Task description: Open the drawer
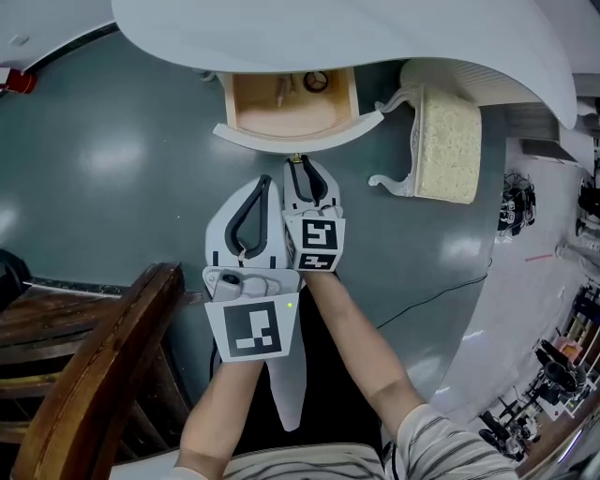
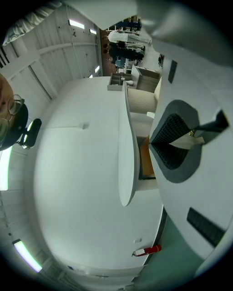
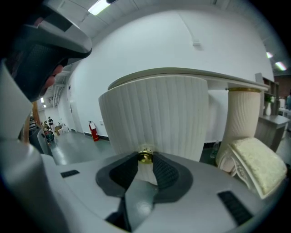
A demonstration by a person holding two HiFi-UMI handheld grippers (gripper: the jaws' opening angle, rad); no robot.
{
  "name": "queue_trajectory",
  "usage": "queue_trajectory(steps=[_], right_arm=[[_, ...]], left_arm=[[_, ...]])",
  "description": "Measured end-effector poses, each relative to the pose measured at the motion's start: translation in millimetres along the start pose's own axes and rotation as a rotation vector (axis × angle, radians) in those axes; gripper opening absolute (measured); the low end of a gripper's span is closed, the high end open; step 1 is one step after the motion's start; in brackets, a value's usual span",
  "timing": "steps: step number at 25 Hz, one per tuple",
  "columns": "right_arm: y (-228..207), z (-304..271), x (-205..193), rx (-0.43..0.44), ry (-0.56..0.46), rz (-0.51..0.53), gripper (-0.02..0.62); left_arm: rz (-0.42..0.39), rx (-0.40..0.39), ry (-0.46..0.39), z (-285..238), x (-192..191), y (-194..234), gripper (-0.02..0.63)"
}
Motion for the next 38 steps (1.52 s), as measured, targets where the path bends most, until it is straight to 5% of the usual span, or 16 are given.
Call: queue_trajectory(steps=[38], right_arm=[[8,56,-19,0.014,0.106,-0.045,0.109]], left_arm=[[0.009,0.022,-0.008,11,10,-6,0.005]])
Point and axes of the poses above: the fingertips, and each gripper's own axes: z backward along the fingers, y to its left, x out of its top, the point moved 10 cm from there along z, backward along the fingers, and after that the axes turned 8 degrees about -y, right-handed, at the moved point
